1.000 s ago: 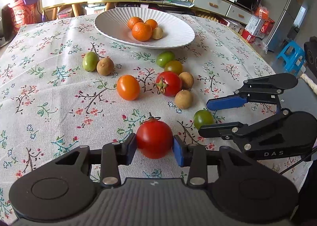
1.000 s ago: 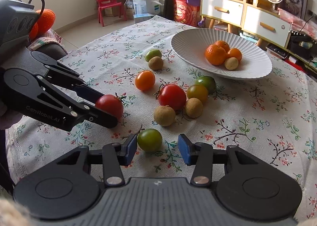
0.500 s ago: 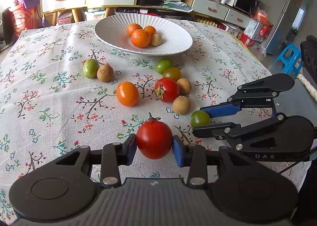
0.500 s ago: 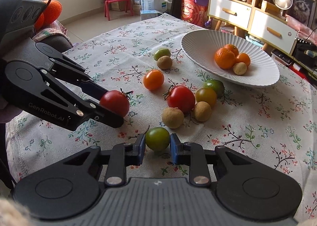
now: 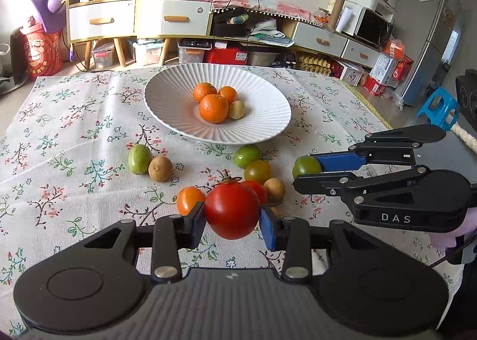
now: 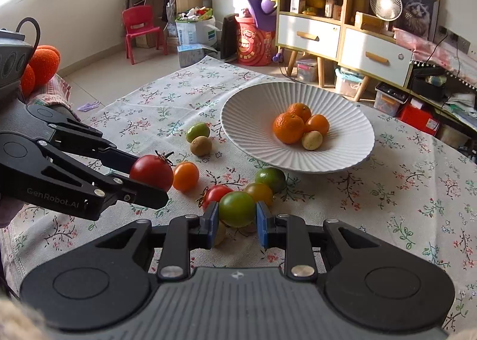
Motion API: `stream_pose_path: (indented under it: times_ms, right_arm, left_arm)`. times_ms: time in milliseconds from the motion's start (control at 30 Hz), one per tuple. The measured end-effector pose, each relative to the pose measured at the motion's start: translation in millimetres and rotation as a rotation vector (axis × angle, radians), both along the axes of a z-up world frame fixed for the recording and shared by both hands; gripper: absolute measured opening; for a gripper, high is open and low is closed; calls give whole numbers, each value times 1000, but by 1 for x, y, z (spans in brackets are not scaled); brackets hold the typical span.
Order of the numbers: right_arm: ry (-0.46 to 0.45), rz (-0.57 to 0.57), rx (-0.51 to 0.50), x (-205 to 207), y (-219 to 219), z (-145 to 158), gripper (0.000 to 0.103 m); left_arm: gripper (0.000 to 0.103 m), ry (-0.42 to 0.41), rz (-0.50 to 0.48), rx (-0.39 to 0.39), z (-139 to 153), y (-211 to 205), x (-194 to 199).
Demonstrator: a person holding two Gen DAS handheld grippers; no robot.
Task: Organize fruits
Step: 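Carry the red tomato and green lime into the white bowl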
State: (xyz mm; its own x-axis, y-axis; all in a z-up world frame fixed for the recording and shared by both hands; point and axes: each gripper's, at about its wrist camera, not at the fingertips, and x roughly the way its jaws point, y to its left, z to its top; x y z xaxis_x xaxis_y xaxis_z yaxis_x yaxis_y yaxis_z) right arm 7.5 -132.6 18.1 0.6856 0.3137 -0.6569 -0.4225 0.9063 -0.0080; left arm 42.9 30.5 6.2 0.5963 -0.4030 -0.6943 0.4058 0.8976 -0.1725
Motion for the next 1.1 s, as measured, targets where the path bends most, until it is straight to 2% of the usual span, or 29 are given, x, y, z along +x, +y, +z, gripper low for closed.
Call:
stream_pose_path:
  times_ms: [267, 733, 933, 1100]
  right_arm:
    - [-38, -79, 42, 16, -16, 12, 24]
    - [-40, -162, 100, 41, -41, 11, 24]
    - [-12, -198, 131, 60, -54, 7, 24]
    - [-7, -207, 133, 75, -58, 6, 24]
  left_arm:
    - [32, 28, 53, -55, 8, -5, 25]
    - [32, -42, 61, -42, 8, -21, 37]
    - [32, -13, 58, -80, 5, -26, 54]
    - [32, 5, 43, -71, -2, -36, 65]
